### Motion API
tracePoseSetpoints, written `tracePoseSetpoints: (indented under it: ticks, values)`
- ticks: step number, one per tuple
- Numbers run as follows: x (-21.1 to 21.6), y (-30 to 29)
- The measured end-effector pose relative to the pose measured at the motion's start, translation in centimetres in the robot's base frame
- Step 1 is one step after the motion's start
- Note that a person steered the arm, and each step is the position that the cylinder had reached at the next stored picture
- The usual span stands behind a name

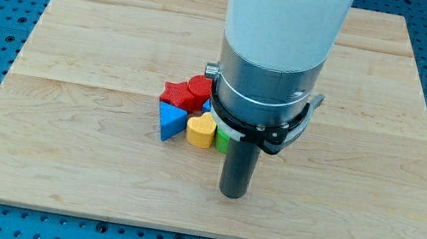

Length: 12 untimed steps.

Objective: Move red star towards top left

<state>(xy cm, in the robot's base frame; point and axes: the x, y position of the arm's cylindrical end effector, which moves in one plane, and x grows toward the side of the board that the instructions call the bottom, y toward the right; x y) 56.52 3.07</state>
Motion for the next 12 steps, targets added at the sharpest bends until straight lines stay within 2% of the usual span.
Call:
tracePoseSetpoints:
  ticks: [3,4,5,6,7,9,10,11,12]
  values:
    - [-0.1,0.2]
    - [0.5,-3.1]
    - [-2.5,-6.0]
    - [-7.4,-9.9]
    - [-13.9,-9.4]
    - [-22.2,-8.6]
    - [-29.3,-8.7]
    - [-28.6,-3.1]
    - [-31.4,-0.6]
